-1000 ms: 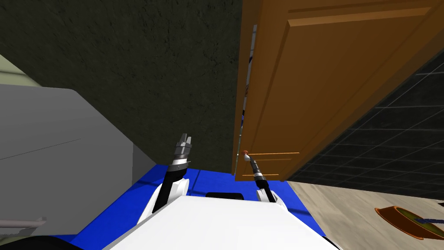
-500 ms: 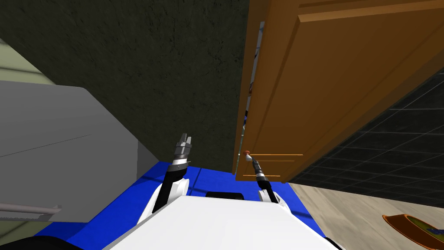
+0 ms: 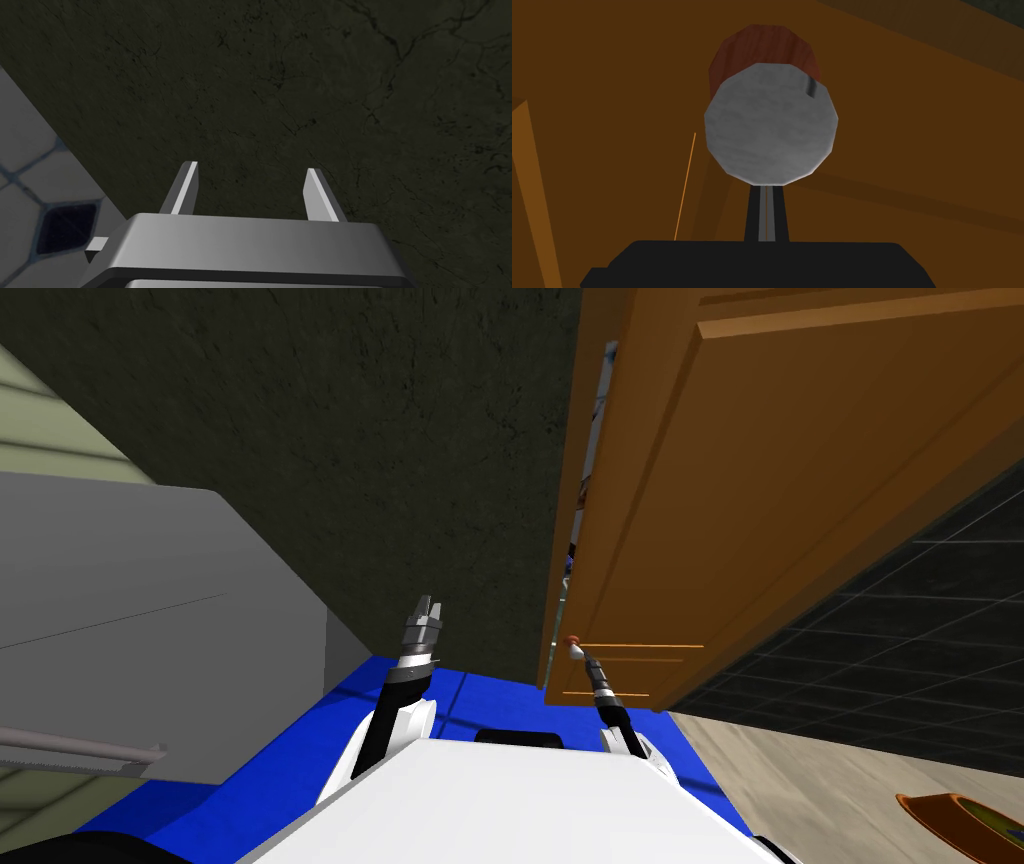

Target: Pull the door open

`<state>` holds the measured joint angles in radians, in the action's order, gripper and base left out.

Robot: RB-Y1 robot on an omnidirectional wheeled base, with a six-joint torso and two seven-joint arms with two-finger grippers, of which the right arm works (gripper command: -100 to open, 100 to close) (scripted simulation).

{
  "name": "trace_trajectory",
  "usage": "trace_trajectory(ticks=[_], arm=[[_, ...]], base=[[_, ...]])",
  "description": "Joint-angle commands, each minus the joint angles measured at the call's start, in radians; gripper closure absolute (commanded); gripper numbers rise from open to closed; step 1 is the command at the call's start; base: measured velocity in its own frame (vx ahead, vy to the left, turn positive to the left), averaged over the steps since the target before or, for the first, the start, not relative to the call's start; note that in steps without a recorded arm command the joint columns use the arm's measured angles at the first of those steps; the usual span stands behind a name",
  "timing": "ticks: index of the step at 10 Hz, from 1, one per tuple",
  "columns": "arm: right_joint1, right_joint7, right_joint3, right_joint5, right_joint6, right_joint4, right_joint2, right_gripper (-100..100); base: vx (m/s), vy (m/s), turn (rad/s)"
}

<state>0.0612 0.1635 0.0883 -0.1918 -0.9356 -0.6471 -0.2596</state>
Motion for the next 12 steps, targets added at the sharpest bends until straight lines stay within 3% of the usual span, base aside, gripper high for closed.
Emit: trace_trajectory(ticks=[1,12], arm=[[-0.002,0.035,0.001,0.012,-0.005,0.000,0.001,-100],[-0.024,0.314,-0.031,0.089,-0.040,0.029,-0.041,-100]], base=[[-0.008,0.024,-0.024],[-0.016,0.036,-0.008]])
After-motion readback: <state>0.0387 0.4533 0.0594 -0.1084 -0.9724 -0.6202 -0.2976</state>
